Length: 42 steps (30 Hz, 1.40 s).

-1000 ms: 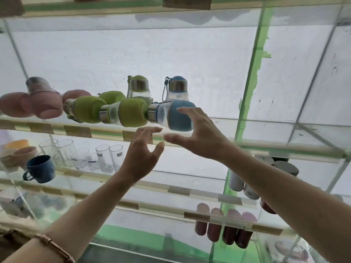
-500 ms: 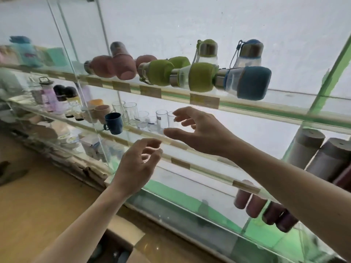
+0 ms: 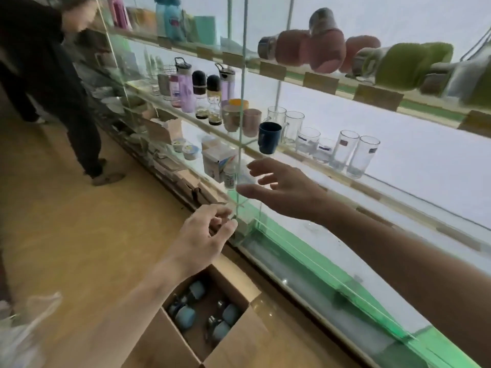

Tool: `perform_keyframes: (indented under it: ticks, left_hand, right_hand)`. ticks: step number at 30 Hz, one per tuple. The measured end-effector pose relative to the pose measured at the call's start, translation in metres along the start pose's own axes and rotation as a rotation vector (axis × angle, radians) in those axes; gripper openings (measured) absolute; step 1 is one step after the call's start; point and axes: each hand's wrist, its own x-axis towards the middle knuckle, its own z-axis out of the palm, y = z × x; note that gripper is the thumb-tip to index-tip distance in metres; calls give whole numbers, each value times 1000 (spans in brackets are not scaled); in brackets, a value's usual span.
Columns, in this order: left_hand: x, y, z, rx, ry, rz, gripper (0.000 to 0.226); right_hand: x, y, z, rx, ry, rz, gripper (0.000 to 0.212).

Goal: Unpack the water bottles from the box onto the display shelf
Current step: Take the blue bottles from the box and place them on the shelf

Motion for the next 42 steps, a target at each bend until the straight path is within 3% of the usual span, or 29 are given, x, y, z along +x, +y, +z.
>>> perform_keyframes:
  ticks: [9, 16, 23, 30, 42]
  left_hand:
    - [-8, -155, -14, -186, 77, -371, 10]
    - [-27, -258, -3, -196, 86, -676, 11]
    - [-3, -326, 18, -186, 115, -915, 15]
    - [25, -399, 72, -195, 46, -1035, 29]
    - [31, -577, 189, -171, -202, -1150, 28]
  right_hand:
    - [67, 5, 137, -11, -324, 94, 64]
    - [132, 43, 224, -83, -604, 145, 64]
    - [194, 107, 310, -52, -773, 181, 68]
    - [207, 194, 388, -33, -877, 338, 70]
    - [182, 361, 532, -89, -899, 609, 71]
